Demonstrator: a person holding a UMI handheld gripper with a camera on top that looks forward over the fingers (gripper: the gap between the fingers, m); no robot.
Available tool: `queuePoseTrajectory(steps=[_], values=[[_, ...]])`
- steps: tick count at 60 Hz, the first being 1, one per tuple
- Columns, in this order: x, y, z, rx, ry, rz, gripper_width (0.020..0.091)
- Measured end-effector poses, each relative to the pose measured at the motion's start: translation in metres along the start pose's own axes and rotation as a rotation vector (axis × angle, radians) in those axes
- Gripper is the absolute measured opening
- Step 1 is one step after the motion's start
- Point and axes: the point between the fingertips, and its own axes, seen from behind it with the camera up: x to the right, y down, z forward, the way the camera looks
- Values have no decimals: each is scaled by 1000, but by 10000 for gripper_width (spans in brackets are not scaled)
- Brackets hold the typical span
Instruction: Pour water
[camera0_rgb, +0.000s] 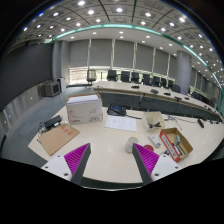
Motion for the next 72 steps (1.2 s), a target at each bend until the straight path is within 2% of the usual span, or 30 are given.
queuePoseTrajectory(steps=[7,13,34,45,62,65,69,70,72], values=[[29,14,-8,-21,27,15,858],[60,39,16,-27,45,35,858],[189,173,72,-100,116,93,857],[254,213,119,-54,147,104,864],[283,201,206,81,60,111,860],[287,195,221,106,52,104,794],[283,192,229,126,40,99,599],[282,191,231,133,35,99,572],[283,188,232,150,40,93,572]])
